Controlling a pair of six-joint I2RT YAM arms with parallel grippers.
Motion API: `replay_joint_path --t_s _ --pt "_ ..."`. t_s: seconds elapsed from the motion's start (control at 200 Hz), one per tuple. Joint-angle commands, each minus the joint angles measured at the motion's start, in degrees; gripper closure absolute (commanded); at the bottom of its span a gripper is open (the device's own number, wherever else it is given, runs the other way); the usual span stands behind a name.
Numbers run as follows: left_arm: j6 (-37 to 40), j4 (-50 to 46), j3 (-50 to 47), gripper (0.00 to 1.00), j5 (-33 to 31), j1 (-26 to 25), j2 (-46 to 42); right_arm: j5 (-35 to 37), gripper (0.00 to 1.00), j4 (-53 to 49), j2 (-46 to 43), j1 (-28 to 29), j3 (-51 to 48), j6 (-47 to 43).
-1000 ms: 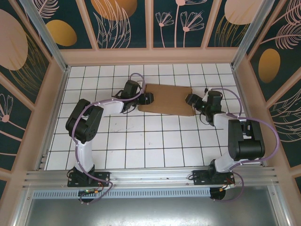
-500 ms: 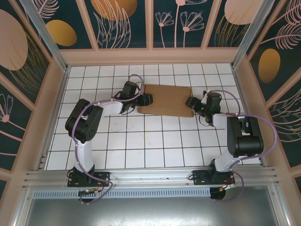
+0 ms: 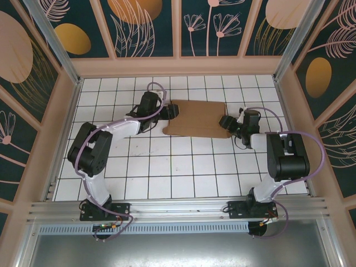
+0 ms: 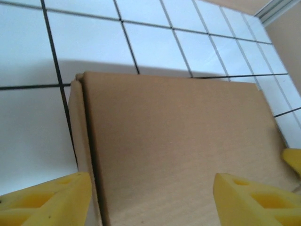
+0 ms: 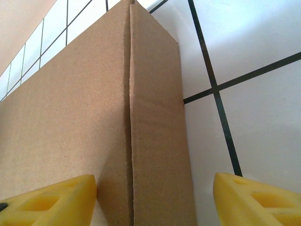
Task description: Fold the paper box
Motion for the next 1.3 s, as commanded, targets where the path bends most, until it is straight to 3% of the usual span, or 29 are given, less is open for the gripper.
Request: replay_joint_path --t_s 0.0,0.3,0.596,0.826,0.991,1.136,1.296 --pt "0.0 -2.0 1.9 0.37 1.4 0.7 4.8 -0.4 0.32 -0.9 0.1 0.0 0.4 -1.1" --pt "-3.3 1.2 1.7 0.56 8.7 3.4 9.9 0.1 0.26 -1.7 -2.2 0.0 -0.8 -1.8" --pt "-6.2 7.7 -3.1 0.74 14.3 5.5 9.1 -1.8 0.2 0.2 -4.8 -0.1 -0.6 -0.2" --pt "-7.8 13.0 -7.0 0.81 17.9 8.1 9.3 -0.7 0.15 6.9 -7.7 -0.9 -3.6 4.6" --pt "-12.7 22.1 -9.4 0.84 24.6 10.4 11.5 -5.9 0.14 10.3 -6.3 -1.5 -4.1 7.9" --pt "-9.2 18.7 -9.1 0.86 24.5 11.1 11.6 -9.9 0.13 14.3 -4.3 -1.6 -4.6 10.2" --pt "-10.6 19.1 -8.3 0.89 25.7 11.5 12.7 -12.5 0.13 16.3 -1.3 -1.6 -4.2 13.0"
